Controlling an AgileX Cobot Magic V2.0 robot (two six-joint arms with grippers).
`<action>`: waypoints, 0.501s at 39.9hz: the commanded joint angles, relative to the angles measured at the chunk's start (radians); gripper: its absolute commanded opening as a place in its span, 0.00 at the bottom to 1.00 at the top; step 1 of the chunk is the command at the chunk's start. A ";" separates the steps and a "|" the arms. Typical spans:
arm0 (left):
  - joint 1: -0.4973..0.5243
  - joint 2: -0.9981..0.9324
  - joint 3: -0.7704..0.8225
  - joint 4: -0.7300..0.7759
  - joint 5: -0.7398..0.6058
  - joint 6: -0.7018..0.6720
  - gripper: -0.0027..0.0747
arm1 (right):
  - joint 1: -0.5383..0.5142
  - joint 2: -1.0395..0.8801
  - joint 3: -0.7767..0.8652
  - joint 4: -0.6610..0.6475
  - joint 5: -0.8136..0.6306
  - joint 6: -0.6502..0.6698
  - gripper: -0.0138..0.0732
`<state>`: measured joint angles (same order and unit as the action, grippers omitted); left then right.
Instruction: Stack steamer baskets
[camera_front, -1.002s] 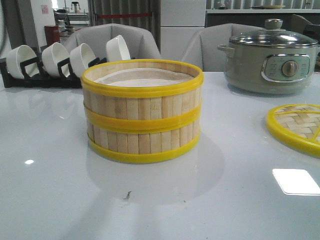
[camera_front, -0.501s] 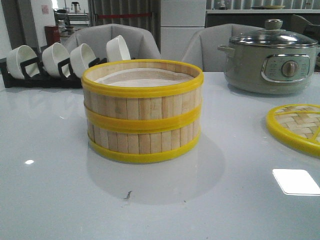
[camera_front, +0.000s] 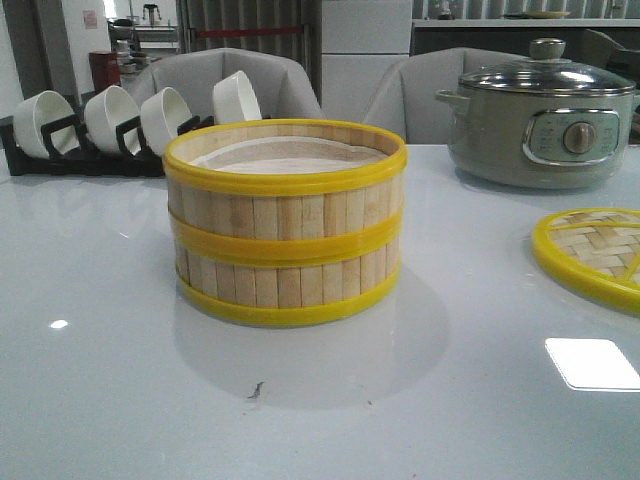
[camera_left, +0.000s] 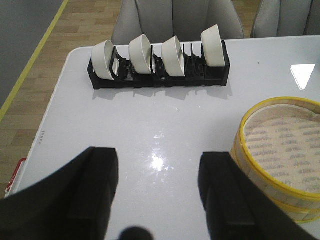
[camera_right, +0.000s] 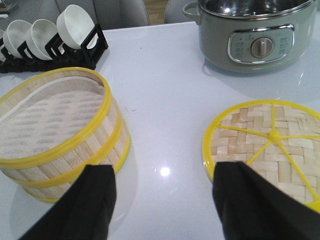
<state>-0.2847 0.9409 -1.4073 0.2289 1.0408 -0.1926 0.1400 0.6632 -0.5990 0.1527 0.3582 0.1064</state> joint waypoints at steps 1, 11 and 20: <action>0.003 -0.059 0.032 0.011 -0.072 -0.018 0.58 | 0.000 0.004 -0.040 -0.003 -0.072 -0.009 0.75; 0.003 -0.128 0.229 0.011 -0.111 -0.042 0.58 | 0.000 0.004 -0.040 -0.003 -0.066 -0.009 0.75; 0.003 -0.128 0.344 0.011 -0.134 -0.042 0.12 | 0.000 0.004 -0.040 -0.003 -0.066 -0.009 0.75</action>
<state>-0.2847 0.8191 -1.0574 0.2289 0.9959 -0.2239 0.1400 0.6632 -0.5990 0.1527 0.3659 0.1064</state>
